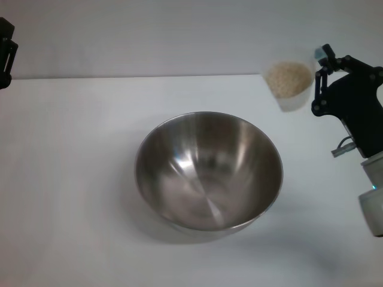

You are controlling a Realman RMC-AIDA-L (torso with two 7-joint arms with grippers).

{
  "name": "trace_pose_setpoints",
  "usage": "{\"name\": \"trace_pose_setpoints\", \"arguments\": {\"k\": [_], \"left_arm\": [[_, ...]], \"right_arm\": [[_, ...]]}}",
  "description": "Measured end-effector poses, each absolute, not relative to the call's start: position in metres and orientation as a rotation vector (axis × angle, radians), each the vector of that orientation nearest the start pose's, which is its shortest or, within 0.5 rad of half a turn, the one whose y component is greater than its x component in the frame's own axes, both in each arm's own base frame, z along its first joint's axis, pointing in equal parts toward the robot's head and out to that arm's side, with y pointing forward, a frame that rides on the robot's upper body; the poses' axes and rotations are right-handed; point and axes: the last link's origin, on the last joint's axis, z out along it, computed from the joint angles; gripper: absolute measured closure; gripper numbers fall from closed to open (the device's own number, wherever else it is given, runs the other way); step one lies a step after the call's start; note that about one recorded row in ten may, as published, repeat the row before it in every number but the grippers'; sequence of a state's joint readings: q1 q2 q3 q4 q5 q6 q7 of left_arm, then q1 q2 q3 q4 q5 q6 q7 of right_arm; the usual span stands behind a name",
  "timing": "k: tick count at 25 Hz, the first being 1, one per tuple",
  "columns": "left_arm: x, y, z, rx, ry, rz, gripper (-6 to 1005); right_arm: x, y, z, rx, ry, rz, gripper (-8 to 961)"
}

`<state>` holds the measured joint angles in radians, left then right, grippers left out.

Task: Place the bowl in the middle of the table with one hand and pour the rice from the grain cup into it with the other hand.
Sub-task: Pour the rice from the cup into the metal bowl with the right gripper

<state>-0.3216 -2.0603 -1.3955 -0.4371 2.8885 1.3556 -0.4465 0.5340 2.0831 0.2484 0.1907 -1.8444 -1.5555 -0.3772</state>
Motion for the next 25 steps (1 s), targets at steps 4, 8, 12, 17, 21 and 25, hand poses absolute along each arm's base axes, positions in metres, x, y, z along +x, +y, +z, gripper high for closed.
{"name": "trace_pose_setpoints", "arguments": {"k": [4, 8, 12, 17, 21, 25], "left_arm": [[-0.273, 0.332, 0.04, -1.468, -0.415, -1.229, 349], [-0.273, 0.331, 0.039, -1.468, -0.415, -1.233, 349], [-0.272, 0.331, 0.039, -1.469, -0.415, -1.235, 349], [-0.272, 0.331, 0.039, -1.47, -0.416, -1.237, 349], [-0.272, 0.331, 0.039, -1.469, -0.421, -1.242, 349], [-0.273, 0.33, 0.039, -1.466, -0.423, -1.242, 349]], "right_arm": [[0.24, 0.328, -0.026, -1.583, -0.349, 0.571, 935], [0.236, 0.33, -0.031, -1.565, -0.436, 0.478, 935], [0.231, 0.329, -0.036, -1.545, -0.541, 0.395, 935], [0.225, 0.326, -0.043, -1.505, -0.687, 0.29, 935], [0.219, 0.322, -0.051, -1.455, -0.844, 0.193, 935], [0.217, 0.321, -0.056, -1.423, -0.955, 0.104, 935]]}}
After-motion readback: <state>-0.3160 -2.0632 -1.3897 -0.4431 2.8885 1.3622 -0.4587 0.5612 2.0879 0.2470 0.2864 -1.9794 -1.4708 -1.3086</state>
